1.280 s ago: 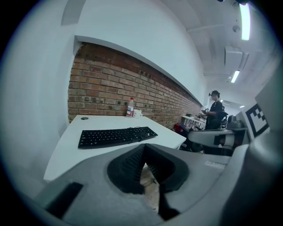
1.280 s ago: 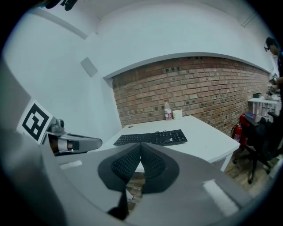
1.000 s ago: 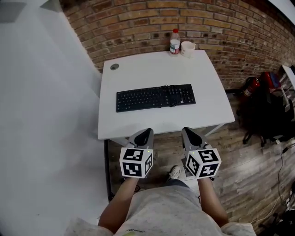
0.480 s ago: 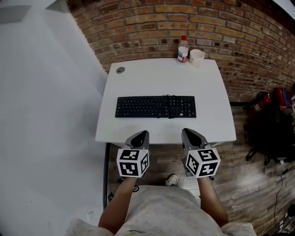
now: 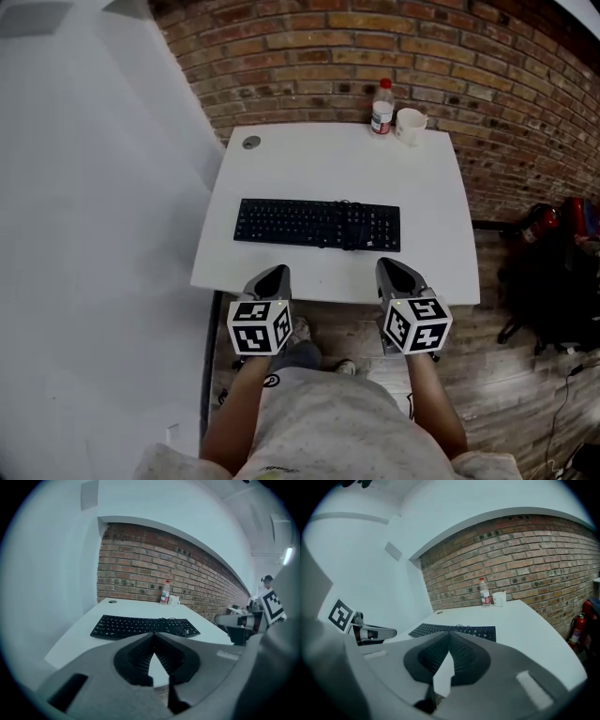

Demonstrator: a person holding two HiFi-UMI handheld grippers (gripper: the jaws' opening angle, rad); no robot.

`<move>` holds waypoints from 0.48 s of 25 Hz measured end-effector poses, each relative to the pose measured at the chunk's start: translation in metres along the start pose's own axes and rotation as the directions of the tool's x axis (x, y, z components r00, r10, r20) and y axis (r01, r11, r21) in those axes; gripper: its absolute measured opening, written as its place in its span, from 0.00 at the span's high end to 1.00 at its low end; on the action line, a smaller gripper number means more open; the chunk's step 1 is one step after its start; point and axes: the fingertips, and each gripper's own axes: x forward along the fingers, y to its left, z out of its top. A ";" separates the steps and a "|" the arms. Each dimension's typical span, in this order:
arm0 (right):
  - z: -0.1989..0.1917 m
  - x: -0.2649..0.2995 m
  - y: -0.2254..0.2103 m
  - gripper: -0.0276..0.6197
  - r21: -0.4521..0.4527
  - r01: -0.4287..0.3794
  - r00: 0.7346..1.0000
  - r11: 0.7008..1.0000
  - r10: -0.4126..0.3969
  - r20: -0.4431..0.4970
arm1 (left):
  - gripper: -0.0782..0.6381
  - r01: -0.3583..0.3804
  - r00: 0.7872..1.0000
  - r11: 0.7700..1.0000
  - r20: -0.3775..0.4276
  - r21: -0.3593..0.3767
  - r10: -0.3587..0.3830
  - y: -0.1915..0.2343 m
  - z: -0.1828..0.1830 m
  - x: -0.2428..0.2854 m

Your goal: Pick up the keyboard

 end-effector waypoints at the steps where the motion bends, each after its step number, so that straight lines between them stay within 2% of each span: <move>1: 0.001 0.003 -0.003 0.94 -0.001 0.000 1.000 1.000 0.000 -0.002 | 0.90 -0.005 1.000 1.000 -0.002 -0.004 0.005 0.004 0.000 0.003; 4: 0.002 0.014 -0.010 0.94 -0.007 0.002 1.000 1.000 -0.002 -0.011 | 0.88 -0.015 1.000 1.000 -0.008 -0.005 0.015 0.018 0.002 0.014; 6: 0.003 0.022 -0.017 0.88 -0.011 0.013 1.000 1.000 -0.013 -0.016 | 0.84 -0.019 1.000 1.000 -0.005 -0.002 0.019 0.026 0.006 0.024; 9: 0.002 0.035 -0.031 0.86 -0.001 0.038 0.999 0.999 -0.038 -0.028 | 0.81 -0.026 1.000 1.000 -0.006 -0.004 0.026 0.039 0.011 0.041; 12: 0.004 0.050 -0.045 0.82 0.007 0.058 0.997 0.998 -0.058 -0.041 | 0.74 -0.032 0.999 0.999 -0.013 -0.018 0.031 0.056 0.015 0.060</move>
